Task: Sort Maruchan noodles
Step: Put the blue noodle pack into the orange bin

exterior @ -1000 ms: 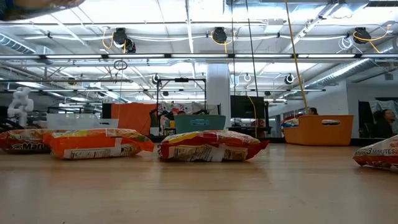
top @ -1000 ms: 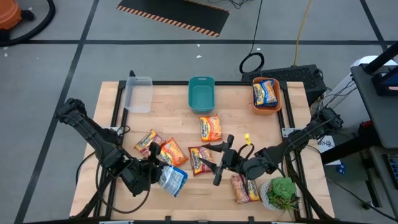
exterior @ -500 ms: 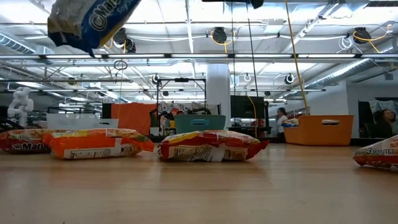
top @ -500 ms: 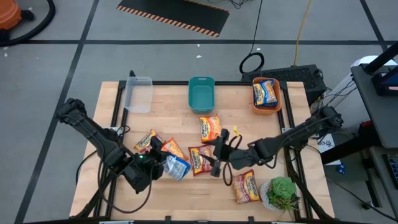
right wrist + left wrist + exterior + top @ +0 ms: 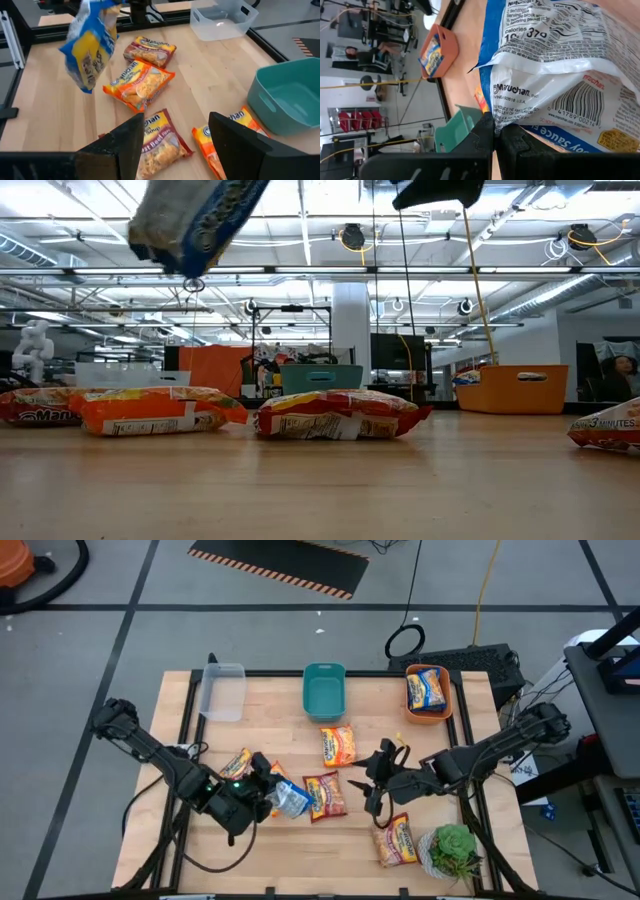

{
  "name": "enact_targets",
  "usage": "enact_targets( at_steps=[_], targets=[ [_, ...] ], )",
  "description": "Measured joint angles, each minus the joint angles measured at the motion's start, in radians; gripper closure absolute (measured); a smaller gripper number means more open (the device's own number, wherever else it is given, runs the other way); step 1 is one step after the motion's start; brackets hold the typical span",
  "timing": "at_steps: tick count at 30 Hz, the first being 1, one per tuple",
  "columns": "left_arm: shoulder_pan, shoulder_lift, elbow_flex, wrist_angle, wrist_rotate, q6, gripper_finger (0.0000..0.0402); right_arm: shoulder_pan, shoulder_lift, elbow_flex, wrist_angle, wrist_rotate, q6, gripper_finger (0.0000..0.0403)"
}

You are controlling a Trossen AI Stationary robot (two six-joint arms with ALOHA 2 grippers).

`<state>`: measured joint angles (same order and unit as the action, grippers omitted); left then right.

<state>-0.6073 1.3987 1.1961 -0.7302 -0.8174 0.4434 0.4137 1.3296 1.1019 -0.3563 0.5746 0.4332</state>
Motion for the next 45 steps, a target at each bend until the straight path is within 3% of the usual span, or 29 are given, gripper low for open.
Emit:
enact_targets(
  at_steps=[16,27,31,36,45],
  targets=[
    [0.005,0.0,0.0,0.207,-0.047,0.075,0.0396,0.0,-0.062,-0.148,0.196,-0.004,0.027,0.0185],
    [0.032,0.0,0.0,0.305,-0.049,0.123,0.0396,0.0,-0.061,-0.156,0.229,-0.03,0.062,0.016],
    [0.032,0.0,0.0,0.319,-0.049,0.104,0.0396,0.0,-0.058,-0.156,0.336,-0.029,0.125,0.0153],
    [0.032,0.0,0.0,0.317,-0.049,0.056,0.0396,0.0,-0.052,-0.156,0.494,-0.056,-0.002,0.0135],
    [0.032,0.0,0.0,0.321,-0.059,-0.062,0.0396,-0.022,-0.001,-0.156,0.602,-0.064,-0.038,0.0095]
  ],
)
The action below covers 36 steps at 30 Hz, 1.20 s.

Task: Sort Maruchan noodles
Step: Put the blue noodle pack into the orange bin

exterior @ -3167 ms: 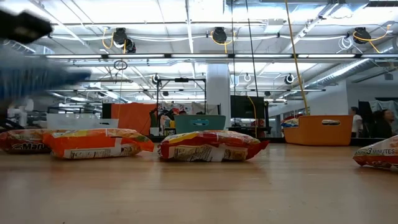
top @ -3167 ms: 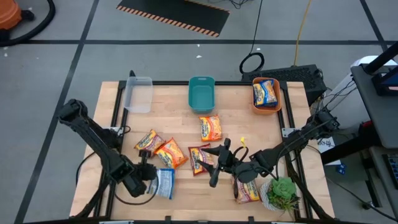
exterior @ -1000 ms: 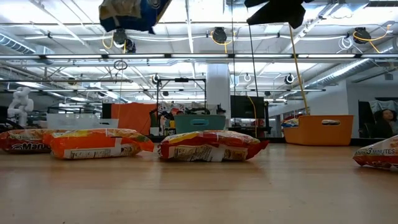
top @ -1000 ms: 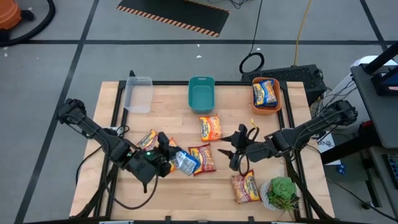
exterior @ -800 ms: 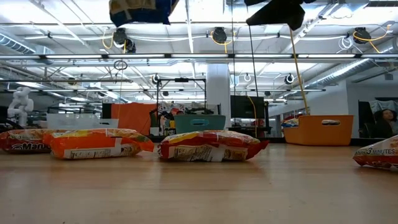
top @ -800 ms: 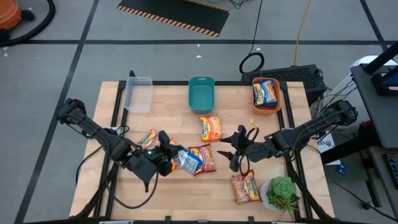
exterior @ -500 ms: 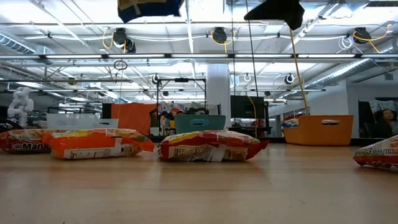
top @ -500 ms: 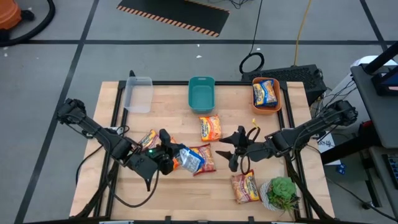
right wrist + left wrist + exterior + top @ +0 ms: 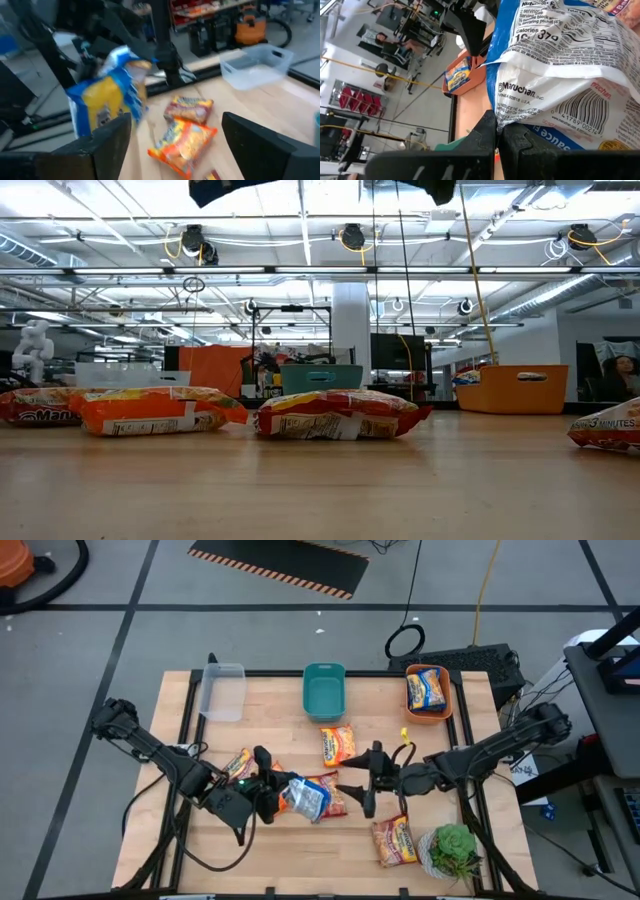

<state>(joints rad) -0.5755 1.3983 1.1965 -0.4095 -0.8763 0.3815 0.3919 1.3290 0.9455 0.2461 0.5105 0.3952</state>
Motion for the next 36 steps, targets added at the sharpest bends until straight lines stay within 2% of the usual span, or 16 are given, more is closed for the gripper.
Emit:
enact_targets(
  at_steps=[4,7,10,23,33,36],
  targets=[
    [0.0,0.0,0.0,0.0,-0.096,-0.059,0.0396,-0.012,0.031,0.0,0.144,-0.042,-0.052,0.0085],
    [0.004,0.0,0.0,-0.012,-0.185,-0.13,0.0396,-0.012,0.031,0.0,0.164,-0.042,-0.059,0.0083],
    [0.011,0.0,0.0,-0.019,-0.217,-0.166,0.0396,-0.011,0.032,0.0,0.16,-0.042,-0.053,0.0083],
    [0.059,0.0,0.0,-0.021,-0.217,-0.256,0.0396,-0.019,0.077,0.001,0.172,0.014,-0.116,0.0083],
    [0.071,0.0,0.0,-0.012,-0.195,-0.273,0.0396,-0.065,0.148,0.001,0.31,0.016,-0.147,0.0083],
    [0.072,0.0,0.0,-0.013,-0.16,-0.284,0.0396,-0.078,0.148,0.001,0.317,0.011,-0.149,0.0083]
  ],
)
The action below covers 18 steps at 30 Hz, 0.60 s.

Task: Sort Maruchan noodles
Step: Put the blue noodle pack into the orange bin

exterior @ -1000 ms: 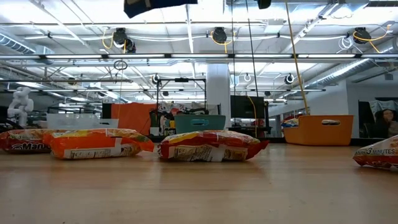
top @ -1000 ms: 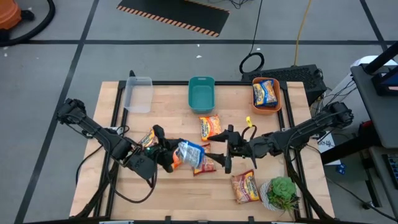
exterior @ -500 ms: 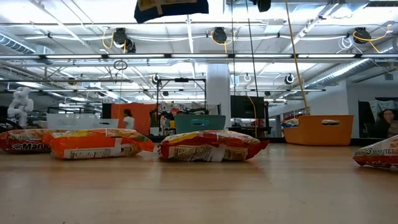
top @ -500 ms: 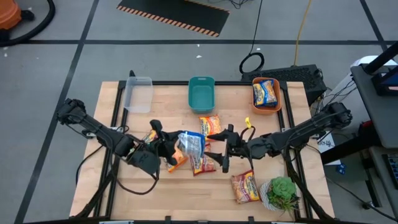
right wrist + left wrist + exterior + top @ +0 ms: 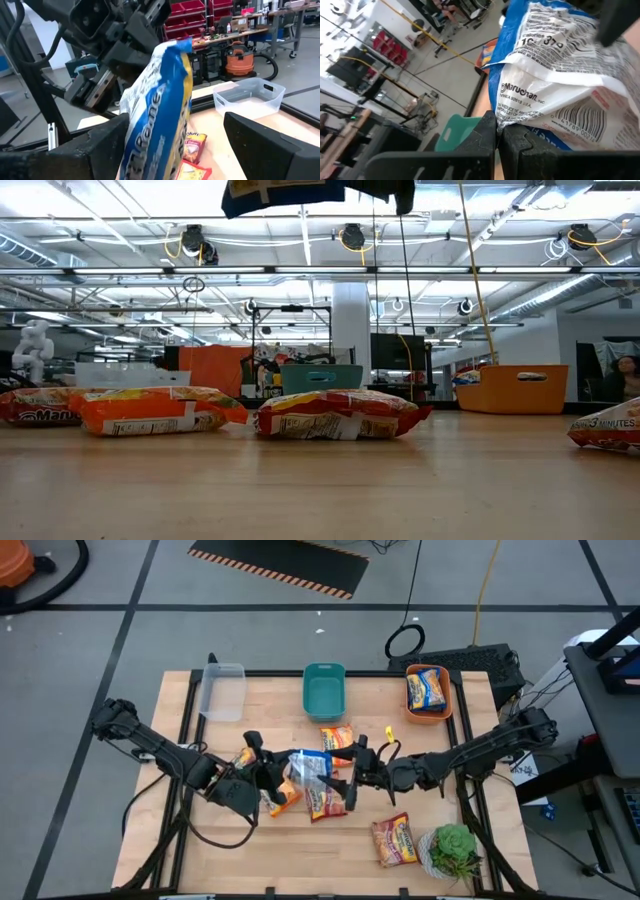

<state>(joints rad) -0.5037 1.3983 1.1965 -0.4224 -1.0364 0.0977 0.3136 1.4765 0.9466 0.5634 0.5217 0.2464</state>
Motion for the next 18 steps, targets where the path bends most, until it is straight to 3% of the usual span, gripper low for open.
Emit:
enact_targets(
  at_steps=[5,11,18],
  targets=[
    [-0.001,0.0,0.0,-0.003,0.027,-0.056,0.0396,-0.01,0.0,0.0,0.002,-0.003,-0.003,0.0102],
    [-0.001,0.0,0.0,-0.005,0.067,-0.082,0.0396,-0.031,0.0,0.0,0.013,-0.099,-0.004,0.0148],
    [-0.002,0.0,0.0,-0.002,0.072,-0.114,0.0392,-0.034,0.0,0.0,0.017,-0.132,-0.007,0.0202]
  ],
)
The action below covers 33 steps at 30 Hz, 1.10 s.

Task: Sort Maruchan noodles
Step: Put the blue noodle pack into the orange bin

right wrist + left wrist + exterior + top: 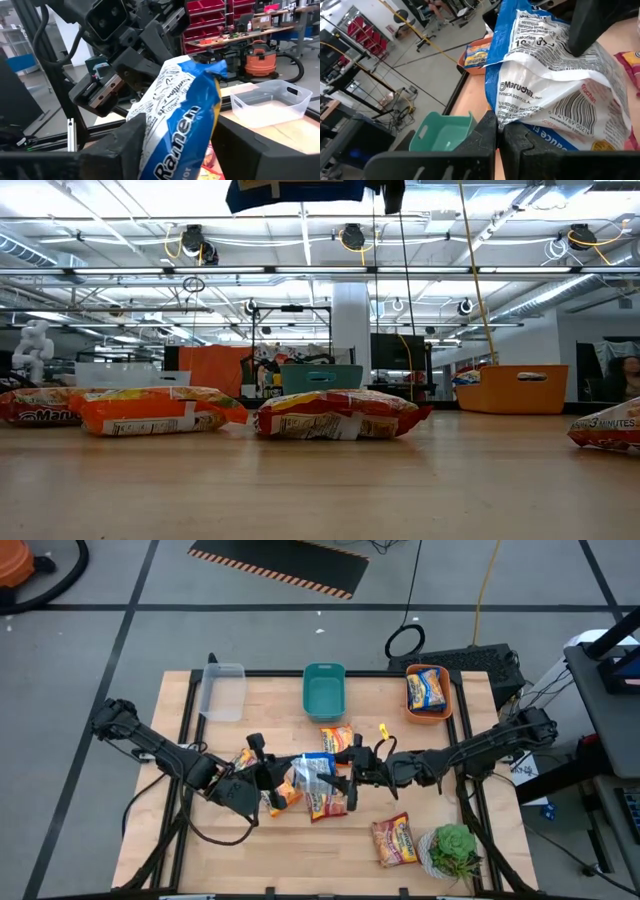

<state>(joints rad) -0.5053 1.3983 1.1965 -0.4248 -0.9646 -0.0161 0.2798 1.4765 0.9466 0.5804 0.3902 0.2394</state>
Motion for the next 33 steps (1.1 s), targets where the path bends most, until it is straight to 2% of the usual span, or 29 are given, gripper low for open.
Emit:
enact_targets(
  at_steps=[11,20,24,33],
  targets=[
    [-0.001,0.0,0.0,0.002,-0.001,0.014,0.0382,0.001,0.0,0.0,-0.001,0.0,-0.023,0.0269],
    [0.0,0.0,0.0,-0.015,0.067,0.02,0.0372,0.002,0.0,0.0,-0.007,-0.005,-0.052,0.0281],
    [0.0,0.0,0.0,-0.02,0.068,-0.033,0.033,0.002,0.0,0.0,-0.005,-0.005,-0.083,0.0281],
    [0.0,0.0,0.0,-0.046,0.038,-0.172,0.0201,0.001,0.0,0.0,-0.001,-0.006,-0.159,0.0281]
  ],
)
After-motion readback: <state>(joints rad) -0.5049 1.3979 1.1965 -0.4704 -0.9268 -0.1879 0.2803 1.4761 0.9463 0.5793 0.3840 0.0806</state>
